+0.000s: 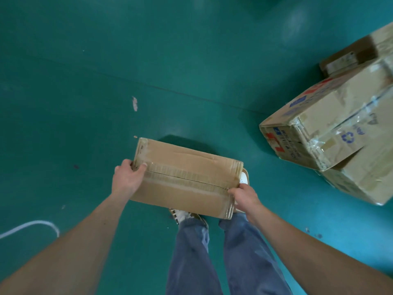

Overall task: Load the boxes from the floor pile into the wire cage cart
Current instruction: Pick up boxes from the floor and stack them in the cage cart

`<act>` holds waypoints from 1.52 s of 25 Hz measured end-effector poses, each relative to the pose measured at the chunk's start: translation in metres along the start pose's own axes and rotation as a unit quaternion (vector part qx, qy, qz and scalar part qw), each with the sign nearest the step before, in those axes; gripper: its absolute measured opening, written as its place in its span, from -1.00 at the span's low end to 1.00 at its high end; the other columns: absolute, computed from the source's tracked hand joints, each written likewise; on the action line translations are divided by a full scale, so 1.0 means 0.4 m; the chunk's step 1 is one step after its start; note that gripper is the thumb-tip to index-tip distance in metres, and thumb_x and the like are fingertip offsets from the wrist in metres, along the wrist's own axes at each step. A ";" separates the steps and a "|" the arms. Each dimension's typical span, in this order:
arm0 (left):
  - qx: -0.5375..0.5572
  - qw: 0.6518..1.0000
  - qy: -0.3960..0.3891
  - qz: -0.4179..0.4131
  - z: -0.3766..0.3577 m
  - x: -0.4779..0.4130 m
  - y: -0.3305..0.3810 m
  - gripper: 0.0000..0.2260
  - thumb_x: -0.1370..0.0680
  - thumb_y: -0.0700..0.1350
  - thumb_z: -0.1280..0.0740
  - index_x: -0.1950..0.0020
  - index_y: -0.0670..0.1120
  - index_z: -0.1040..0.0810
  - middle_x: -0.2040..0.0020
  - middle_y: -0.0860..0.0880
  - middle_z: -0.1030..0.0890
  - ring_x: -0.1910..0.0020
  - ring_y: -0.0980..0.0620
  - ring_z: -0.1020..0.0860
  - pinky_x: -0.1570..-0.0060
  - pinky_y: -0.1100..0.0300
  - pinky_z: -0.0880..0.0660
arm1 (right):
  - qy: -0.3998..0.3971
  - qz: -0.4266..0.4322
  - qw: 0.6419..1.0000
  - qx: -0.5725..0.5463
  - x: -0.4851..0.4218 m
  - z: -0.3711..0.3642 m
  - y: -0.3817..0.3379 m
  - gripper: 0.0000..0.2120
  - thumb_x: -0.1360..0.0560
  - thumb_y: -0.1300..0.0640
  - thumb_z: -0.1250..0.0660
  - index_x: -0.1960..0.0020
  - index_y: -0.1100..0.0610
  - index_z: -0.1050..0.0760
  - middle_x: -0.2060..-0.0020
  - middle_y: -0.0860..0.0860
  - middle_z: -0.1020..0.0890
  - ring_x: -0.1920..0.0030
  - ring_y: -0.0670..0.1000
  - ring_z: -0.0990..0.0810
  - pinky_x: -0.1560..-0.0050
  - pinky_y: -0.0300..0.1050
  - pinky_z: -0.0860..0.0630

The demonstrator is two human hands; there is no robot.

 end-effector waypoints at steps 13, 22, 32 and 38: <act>-0.014 0.999 0.020 -0.039 0.165 0.466 0.382 -0.28 -0.46 0.30 -0.44 -0.36 -0.18 -0.33 -0.21 -0.17 -0.58 -0.11 -0.22 -0.58 -0.01 -0.04 -0.51 | 0.043 0.084 0.991 -0.096 0.360 0.478 -0.044 -0.70 -0.53 0.00 -0.35 -0.22 0.07 -0.50 -0.07 -0.01 -0.60 -0.13 0.05 -0.55 -0.25 0.18 -0.52; 0.092 0.978 -0.028 -0.184 0.158 0.931 0.678 -0.62 -0.54 0.10 -0.38 -0.23 -0.12 -0.53 -0.06 -0.01 -0.59 0.01 -0.07 -0.52 0.03 0.07 -0.43 | 0.104 0.075 0.959 -0.252 0.712 0.835 0.208 -0.84 -0.55 0.12 -0.33 -0.05 0.16 -0.60 -0.01 0.21 -0.68 0.10 0.11 -0.63 0.16 -0.08 -0.49; 0.113 0.961 -0.039 -0.251 -0.041 1.583 0.860 -0.76 -0.57 -0.06 -0.30 -0.15 -0.17 -0.51 0.00 -0.13 -0.61 0.05 -0.21 -0.59 -0.09 -0.10 -0.56 | 0.253 0.089 0.845 -0.462 1.097 1.178 0.675 -0.82 -0.55 0.10 -0.35 -0.10 0.17 -0.59 0.03 0.07 -0.69 0.01 0.10 -0.65 0.01 0.00 -0.55; 0.091 0.913 -0.137 -0.372 -0.291 1.980 1.059 -0.56 -0.59 0.12 -0.29 -0.29 -0.19 -0.51 -0.15 -0.09 -0.58 -0.10 -0.23 -0.56 -0.07 0.02 -0.48 | 0.320 0.144 0.745 -0.567 1.218 1.481 0.940 -0.77 -0.57 0.08 -0.35 -0.22 0.03 -0.54 -0.06 0.04 -0.65 -0.08 0.11 -0.61 -0.18 0.12 -0.55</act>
Point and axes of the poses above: each hand's wrist, its own x-axis away from the middle knuckle, its own z-axis out of the back of the hand, y = z × x, the point moved 10 cm from there along -x, towards the middle knuckle
